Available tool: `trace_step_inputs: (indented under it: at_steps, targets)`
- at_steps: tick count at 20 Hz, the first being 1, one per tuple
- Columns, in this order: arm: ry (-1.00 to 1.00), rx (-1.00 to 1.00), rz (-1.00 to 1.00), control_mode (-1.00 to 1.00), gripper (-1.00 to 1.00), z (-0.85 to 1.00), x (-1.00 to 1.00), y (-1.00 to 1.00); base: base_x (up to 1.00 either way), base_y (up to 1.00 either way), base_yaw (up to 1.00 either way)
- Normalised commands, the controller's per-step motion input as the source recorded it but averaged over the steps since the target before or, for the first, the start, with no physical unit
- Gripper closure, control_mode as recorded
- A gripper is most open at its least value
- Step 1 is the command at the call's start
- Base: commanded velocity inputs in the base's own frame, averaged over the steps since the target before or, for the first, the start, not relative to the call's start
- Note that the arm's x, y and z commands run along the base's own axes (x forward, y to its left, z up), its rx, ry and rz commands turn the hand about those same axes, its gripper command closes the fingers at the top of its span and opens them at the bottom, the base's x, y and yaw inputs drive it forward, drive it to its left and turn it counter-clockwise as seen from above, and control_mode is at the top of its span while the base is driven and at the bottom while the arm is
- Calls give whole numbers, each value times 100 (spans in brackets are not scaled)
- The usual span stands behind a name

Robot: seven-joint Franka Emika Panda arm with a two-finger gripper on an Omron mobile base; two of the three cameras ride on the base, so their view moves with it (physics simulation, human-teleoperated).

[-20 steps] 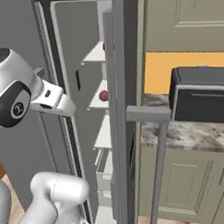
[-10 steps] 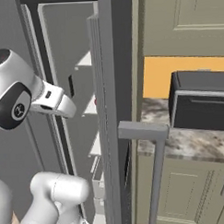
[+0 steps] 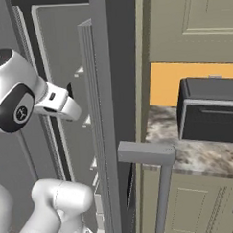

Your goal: Take the onion and onion out of the freezer and place them in the tupperware container on the counter. Then put the tupperware containing the vegetables back in the freezer.

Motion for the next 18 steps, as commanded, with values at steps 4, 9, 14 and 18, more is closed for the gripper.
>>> trace_step_inputs:
  at_steps: [4,9,14,18]
  targets:
    - [-26,1,0,-100,-100,34,-9,-34,0,0,0]
    - [-12,2,0,-100,-100,37,25,-24,0,0,0]
    - [0,3,1,-100,-100,31,63,-11,0,0,0]
    - [-1,0,3,-100,-100,32,59,0,0,0,0]
